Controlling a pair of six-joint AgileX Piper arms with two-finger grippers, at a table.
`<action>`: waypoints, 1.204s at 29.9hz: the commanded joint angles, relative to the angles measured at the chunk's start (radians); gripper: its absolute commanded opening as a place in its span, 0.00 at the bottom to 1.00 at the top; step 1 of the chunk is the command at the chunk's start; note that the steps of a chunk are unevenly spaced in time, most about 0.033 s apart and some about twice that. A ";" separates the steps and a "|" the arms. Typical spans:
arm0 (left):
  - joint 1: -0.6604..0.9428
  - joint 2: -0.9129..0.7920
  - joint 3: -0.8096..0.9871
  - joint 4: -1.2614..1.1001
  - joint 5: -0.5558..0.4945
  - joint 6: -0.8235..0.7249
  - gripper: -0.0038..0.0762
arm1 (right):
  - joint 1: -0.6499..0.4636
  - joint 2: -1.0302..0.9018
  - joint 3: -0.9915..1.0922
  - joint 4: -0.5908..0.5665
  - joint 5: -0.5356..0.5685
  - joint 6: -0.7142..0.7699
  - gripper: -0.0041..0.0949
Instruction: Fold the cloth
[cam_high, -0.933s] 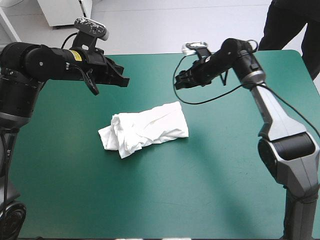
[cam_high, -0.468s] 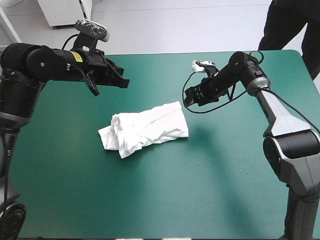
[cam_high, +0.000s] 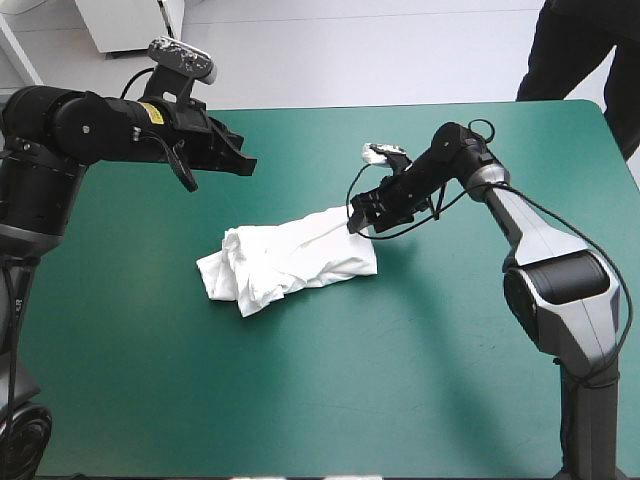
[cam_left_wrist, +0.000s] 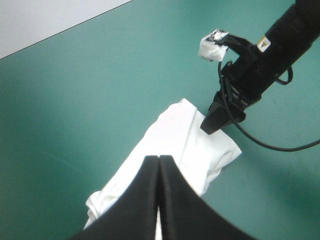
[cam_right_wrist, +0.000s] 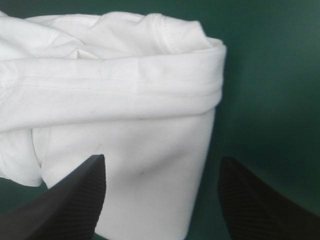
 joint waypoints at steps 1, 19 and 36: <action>-0.004 -0.039 -0.021 -0.017 0.027 -0.003 0.02 | 0.021 -0.034 -0.018 0.052 0.026 -0.015 0.66; -0.004 -0.041 -0.021 -0.014 0.027 -0.003 0.02 | 0.032 0.050 -0.016 0.050 0.026 0.003 0.14; -0.004 -0.075 -0.021 -0.028 0.027 -0.003 0.02 | -0.057 -0.052 0.010 -0.191 0.026 0.086 0.03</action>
